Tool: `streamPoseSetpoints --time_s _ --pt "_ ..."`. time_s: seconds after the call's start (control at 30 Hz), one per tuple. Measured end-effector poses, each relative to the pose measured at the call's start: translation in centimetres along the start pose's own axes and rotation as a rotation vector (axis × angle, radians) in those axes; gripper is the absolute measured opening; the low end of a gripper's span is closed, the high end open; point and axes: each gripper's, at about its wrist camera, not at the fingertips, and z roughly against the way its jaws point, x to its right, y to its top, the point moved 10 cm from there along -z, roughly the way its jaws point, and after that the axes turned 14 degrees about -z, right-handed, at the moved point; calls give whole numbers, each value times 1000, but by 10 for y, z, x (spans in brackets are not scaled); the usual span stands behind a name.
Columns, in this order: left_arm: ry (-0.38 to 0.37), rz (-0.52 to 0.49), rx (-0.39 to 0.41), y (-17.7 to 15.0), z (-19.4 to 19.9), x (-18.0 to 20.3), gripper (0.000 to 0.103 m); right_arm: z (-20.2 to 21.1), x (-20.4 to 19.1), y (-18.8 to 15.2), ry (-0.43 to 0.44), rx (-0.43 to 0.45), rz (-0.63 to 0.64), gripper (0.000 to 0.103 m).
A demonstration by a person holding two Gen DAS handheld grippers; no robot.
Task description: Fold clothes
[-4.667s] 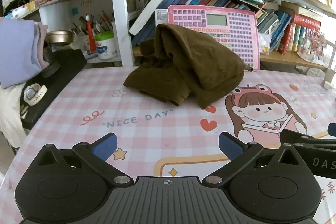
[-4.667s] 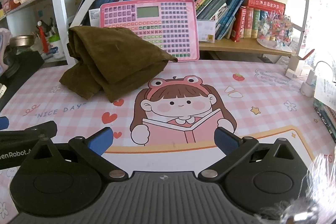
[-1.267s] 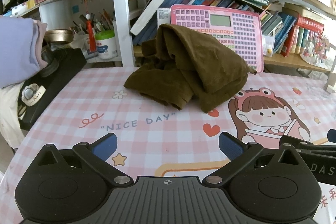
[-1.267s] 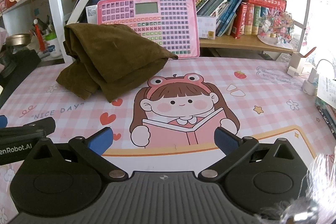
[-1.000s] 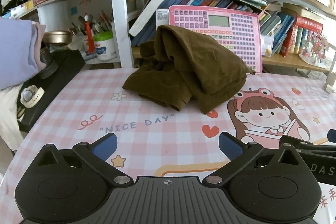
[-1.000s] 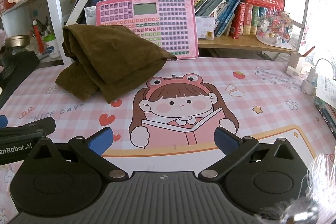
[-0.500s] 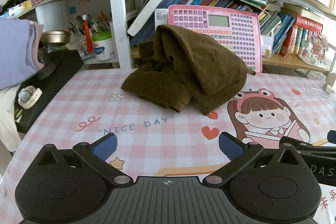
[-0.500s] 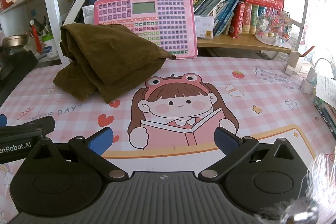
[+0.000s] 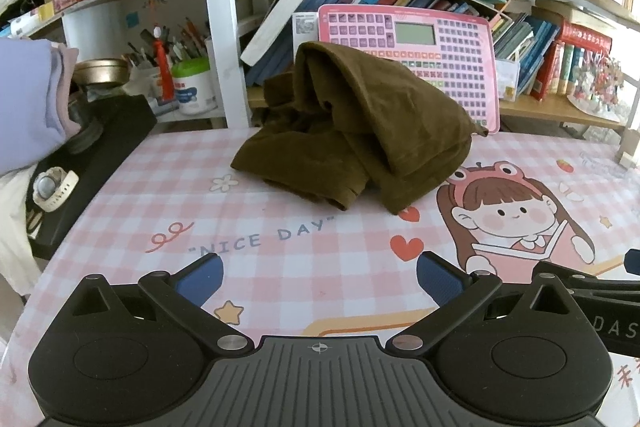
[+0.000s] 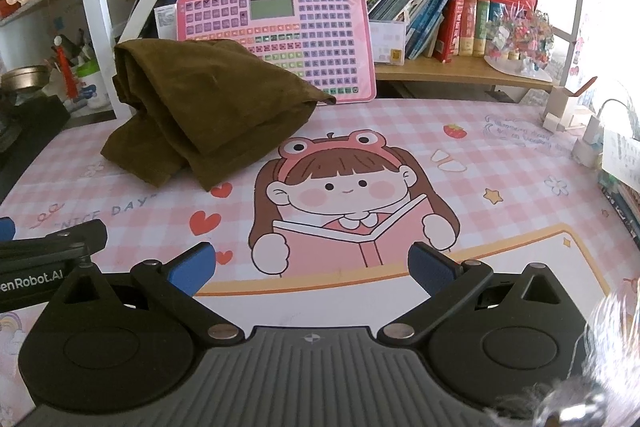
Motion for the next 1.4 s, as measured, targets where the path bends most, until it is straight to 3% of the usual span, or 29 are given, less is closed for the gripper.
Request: streamPoseSetpoints --time_s 0.97,1.4 --pt "-69 -30 51 -4 3 -15 103 21 -16 -16 -52 42 -57 103" --pt "-11 -21 31 -1 3 -6 103 11 -9 -9 12 21 -54 103"
